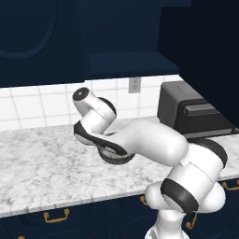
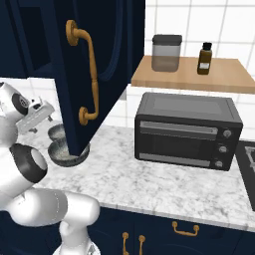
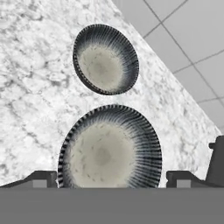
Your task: Pick up the bowls on the counter and stack them on top of one another in the open cabinet. Place the smaller bowl on top of the larger bowl.
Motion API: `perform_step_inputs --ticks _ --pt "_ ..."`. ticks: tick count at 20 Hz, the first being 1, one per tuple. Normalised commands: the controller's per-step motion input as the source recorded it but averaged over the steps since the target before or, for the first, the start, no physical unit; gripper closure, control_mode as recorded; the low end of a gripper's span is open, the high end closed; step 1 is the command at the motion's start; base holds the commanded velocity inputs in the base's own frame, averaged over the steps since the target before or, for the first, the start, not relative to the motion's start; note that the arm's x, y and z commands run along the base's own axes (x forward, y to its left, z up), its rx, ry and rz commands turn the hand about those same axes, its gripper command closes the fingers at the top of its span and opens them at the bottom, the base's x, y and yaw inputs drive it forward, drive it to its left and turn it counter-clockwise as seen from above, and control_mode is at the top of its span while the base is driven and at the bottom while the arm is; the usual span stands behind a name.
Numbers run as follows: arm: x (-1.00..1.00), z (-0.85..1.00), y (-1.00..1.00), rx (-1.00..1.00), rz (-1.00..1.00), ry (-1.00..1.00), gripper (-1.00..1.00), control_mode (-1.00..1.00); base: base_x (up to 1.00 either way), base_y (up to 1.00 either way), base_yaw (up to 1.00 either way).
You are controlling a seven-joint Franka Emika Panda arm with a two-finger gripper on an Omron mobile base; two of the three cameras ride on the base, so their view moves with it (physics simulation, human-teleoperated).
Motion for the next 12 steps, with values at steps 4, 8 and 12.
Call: perform_step_inputs --ticks 4,8,12 --pt "0.88 -0.53 0.49 0.0 0.16 0.05 -1.0 -1.0 0.0 0.0 0.0" --pt "0.54 -0.87 0.46 -0.01 0.05 0.13 -1.0 -1.0 0.0 0.0 0.0" --pt "0.43 -0.66 0.34 -0.05 0.0 0.09 -1.0 -1.0 0.0 0.0 0.0"
